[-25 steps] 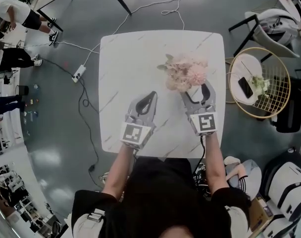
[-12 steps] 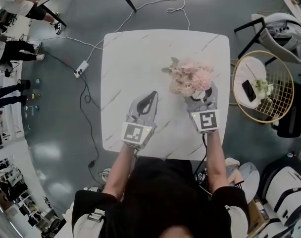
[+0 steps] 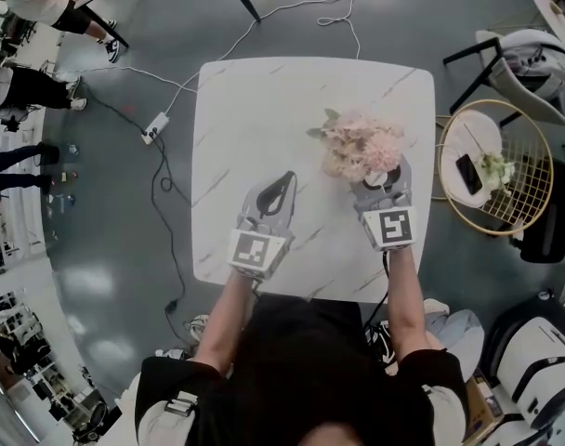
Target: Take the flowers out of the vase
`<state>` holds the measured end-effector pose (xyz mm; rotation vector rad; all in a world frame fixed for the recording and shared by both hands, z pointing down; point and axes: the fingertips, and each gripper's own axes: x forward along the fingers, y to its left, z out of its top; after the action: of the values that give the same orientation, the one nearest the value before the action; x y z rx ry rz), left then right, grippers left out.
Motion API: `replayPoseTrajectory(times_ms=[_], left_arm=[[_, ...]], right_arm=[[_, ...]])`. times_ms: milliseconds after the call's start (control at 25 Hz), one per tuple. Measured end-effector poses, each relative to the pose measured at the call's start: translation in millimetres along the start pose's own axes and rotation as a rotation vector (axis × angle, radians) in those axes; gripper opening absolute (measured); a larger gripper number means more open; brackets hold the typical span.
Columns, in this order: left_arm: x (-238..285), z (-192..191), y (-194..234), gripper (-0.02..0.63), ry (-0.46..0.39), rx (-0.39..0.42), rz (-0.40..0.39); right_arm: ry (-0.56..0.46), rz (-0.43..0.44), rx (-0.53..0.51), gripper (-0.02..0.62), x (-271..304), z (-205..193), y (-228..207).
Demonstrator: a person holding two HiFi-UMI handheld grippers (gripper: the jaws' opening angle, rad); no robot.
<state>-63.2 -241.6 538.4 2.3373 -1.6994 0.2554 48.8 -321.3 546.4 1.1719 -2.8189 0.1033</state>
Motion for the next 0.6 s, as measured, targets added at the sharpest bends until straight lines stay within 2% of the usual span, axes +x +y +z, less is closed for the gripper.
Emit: replayPoseTrajectory(times_ms=[280, 600], left_arm=[[-2.1, -1.2, 0.2, 0.008, -0.003, 0.005, 0.009], [-8.1, 2.7, 3.3, 0.008, -0.005, 0.011, 0.02]], right_arm=[[-0.025, -0.012, -0.011, 0.181, 0.3, 5.9, -1.2], [-0.006, -0.025, -0.025, 0.064, 1.4, 5.6, -4.3]])
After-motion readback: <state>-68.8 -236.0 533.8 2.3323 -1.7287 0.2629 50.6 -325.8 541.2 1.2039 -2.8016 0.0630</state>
